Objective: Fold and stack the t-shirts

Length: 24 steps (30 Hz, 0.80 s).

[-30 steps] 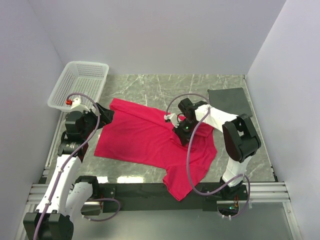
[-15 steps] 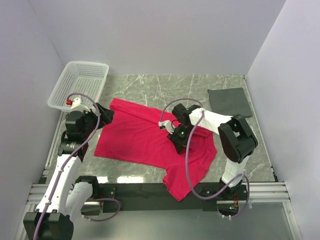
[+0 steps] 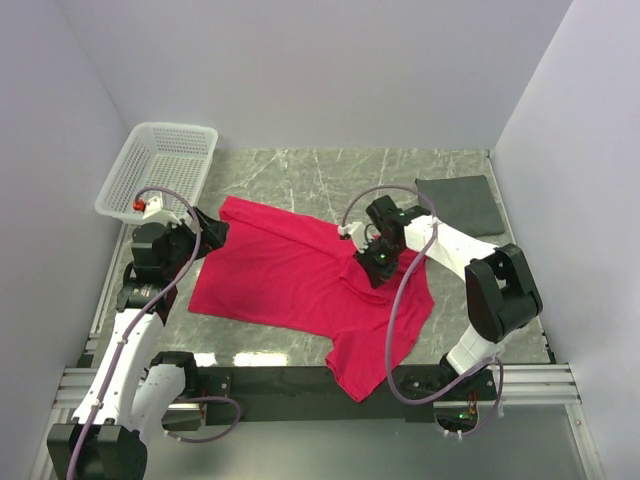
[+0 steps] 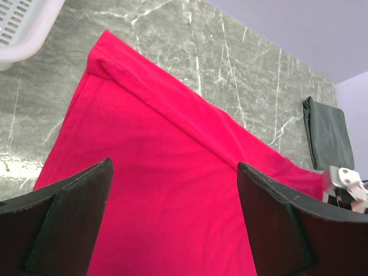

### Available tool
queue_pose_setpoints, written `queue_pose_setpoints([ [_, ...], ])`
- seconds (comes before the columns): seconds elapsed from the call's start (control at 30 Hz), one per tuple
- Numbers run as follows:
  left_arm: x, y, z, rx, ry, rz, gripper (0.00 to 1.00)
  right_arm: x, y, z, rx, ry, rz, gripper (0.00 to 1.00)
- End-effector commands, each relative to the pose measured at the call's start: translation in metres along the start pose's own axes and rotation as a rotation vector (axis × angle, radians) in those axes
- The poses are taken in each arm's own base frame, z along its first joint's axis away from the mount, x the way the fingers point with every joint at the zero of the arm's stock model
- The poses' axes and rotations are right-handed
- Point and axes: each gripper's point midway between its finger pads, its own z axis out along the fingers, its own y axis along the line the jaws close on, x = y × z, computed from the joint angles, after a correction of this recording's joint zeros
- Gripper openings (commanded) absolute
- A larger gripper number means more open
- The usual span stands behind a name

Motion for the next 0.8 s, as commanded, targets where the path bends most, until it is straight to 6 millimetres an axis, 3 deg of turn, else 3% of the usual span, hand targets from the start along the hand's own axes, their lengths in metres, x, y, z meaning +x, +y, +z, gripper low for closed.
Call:
queue_pose_setpoints([
  [0.0,-0.008,-0.007,-0.001,0.031,-0.037,0.004,0.94,0.015,-0.033,0.002,0.137,0.016,0.078,0.13],
  [0.17,-0.007,-0.008,0.001,0.039,-0.03,-0.001,0.93,0.031,-0.039,0.016,0.148,0.063,0.079,0.09],
  [0.43,-0.007,-0.006,-0.003,0.032,-0.038,-0.004,0.93,0.041,-0.005,0.035,0.04,0.107,0.009,0.06],
  [0.77,-0.005,-0.005,-0.002,0.029,-0.031,-0.011,0.93,0.044,0.001,0.039,0.043,0.138,-0.02,0.04],
])
